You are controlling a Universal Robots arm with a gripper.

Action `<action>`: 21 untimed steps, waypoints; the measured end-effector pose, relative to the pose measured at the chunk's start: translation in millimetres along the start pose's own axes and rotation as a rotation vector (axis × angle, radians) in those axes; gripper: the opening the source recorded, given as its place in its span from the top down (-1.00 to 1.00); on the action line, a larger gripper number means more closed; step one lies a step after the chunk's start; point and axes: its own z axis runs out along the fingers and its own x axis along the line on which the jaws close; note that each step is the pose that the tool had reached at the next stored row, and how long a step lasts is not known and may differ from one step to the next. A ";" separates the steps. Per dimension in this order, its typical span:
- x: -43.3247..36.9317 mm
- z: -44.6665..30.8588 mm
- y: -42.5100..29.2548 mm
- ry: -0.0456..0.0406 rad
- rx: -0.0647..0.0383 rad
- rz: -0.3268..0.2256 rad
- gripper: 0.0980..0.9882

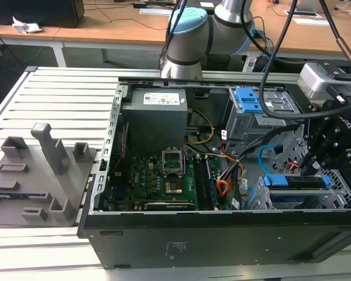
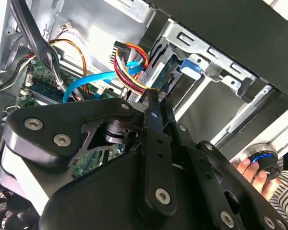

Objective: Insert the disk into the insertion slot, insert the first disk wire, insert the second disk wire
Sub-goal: 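Insert the first disk wire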

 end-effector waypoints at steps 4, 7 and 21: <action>1.8 1.4 -1.3 0.0001 0.000 0.000 0.85; 1.7 2.9 -2.0 0.0002 0.000 0.000 0.85; 5.0 8.8 -7.7 0.0009 0.000 0.000 0.85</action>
